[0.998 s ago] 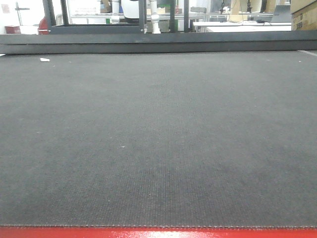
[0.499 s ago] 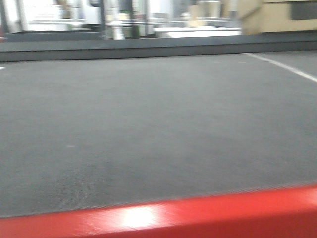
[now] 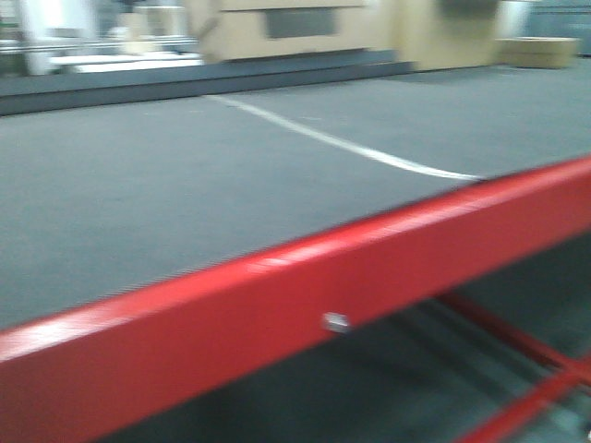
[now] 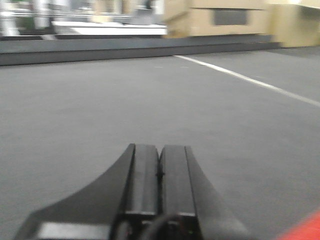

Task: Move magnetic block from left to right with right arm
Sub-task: 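Turn the base away from the table while holding the cube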

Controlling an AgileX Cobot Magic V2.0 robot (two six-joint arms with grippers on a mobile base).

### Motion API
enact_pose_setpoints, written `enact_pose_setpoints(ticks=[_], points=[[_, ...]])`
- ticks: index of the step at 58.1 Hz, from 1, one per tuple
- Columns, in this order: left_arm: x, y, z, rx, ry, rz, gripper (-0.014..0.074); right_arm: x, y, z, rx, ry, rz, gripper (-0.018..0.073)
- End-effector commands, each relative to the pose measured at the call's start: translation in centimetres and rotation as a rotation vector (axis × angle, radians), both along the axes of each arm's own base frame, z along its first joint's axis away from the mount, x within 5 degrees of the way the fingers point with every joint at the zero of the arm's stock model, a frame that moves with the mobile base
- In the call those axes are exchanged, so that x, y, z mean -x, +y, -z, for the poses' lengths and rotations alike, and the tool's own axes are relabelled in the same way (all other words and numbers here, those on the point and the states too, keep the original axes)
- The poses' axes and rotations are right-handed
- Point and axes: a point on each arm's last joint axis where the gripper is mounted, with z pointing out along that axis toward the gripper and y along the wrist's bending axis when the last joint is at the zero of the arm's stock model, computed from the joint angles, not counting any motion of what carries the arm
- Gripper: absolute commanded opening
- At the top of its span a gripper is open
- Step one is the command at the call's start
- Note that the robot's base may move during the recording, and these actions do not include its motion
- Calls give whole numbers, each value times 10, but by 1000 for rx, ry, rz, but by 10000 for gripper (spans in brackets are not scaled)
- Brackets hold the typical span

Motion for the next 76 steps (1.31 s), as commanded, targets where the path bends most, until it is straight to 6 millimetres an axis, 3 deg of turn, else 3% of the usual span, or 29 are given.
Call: enact_pose_setpoints(ticks=[1, 76], points=[[1, 1, -6, 14, -89, -8, -126, -1, 0, -15, 7, -98, -12, 193], [1, 1, -6, 14, -89, -8, -126, -1, 0, -15, 7, -93, -11, 193]])
